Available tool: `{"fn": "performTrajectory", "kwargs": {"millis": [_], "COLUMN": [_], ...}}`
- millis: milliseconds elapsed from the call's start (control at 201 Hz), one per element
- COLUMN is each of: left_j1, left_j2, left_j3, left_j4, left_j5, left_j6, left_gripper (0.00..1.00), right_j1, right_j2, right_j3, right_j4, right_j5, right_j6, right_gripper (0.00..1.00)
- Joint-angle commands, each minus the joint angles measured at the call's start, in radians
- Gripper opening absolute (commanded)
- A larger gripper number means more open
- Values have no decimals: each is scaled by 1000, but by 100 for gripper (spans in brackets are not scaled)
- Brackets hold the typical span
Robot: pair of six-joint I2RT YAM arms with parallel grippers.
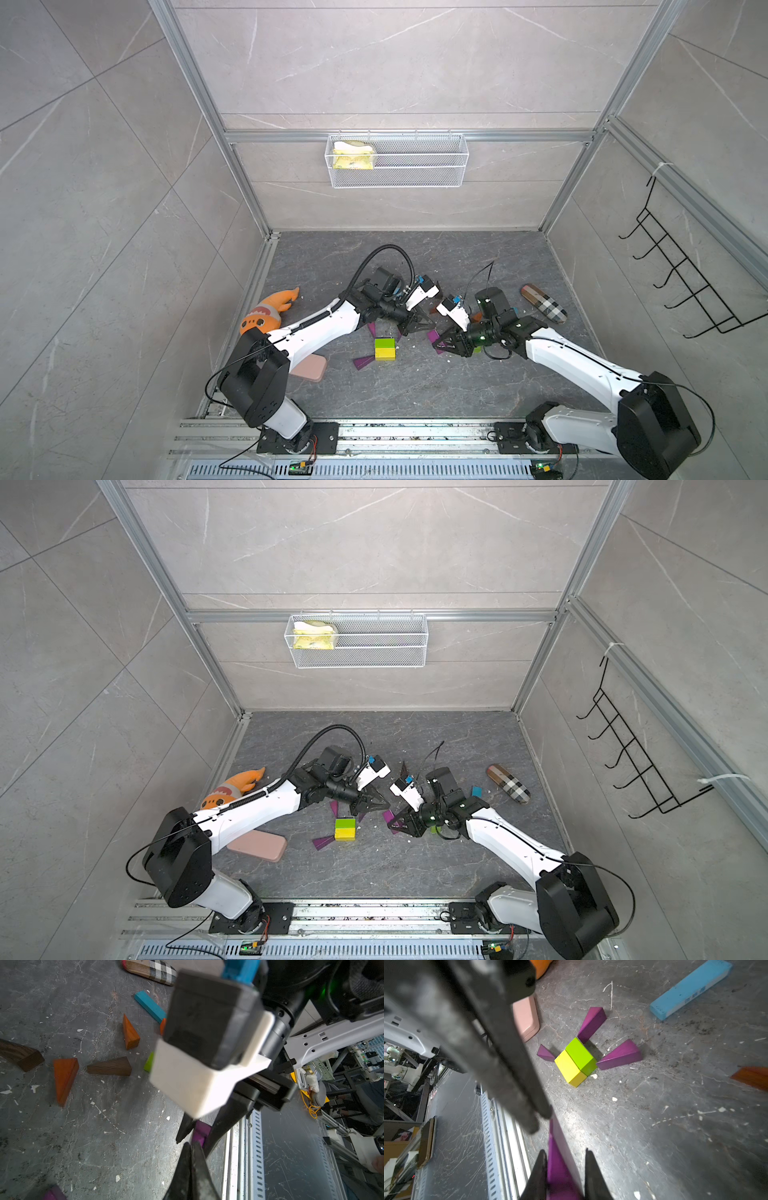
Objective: Assemble a small pinwheel with building blocks
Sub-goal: Pick up the building block from the center of the board, then adjust the building block at the center of the board.
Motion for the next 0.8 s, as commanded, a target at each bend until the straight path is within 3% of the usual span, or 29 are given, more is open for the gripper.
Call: {"fn": "performTrajectory", "kwargs": {"millis": [0,80,149,204,289,393,587,707,796], "left_j1": [-19,-19,-19,-17,9,74,116,146,163], "left_j2": [-20,-22,-34,-62,-138,-295,-615,-767,-845], "left_j3": [7,3,-7,-17,-54,-136,-250,-269,-286], "left_j4": [-14,-13,-13,-30,-61,-115,-276,-350,-356], "left_j5": [30,26,-13,-63,-156,-259,-646,-727,-748], "left_j6": [-3,2,10,31,42,43,-24,-63,-71], "left_gripper": [0,0,24,32,35,43,70,82,87], "right_j1": [0,1,2,15,55,127,288,393,411], "right_j2": [-6,-26,-37,-31,-11,41,196,268,324], "right_j3": [37,29,31,50,70,99,186,237,265], "right_j4": [46,44,11,-65,-157,-235,-292,-294,-271], "right_j5": [-5,14,57,140,314,490,669,732,731], "right_j6": [11,16,14,-1,-8,7,12,-49,-78], "right_gripper": [4,2,1,1,3,4,5,5,5]}}
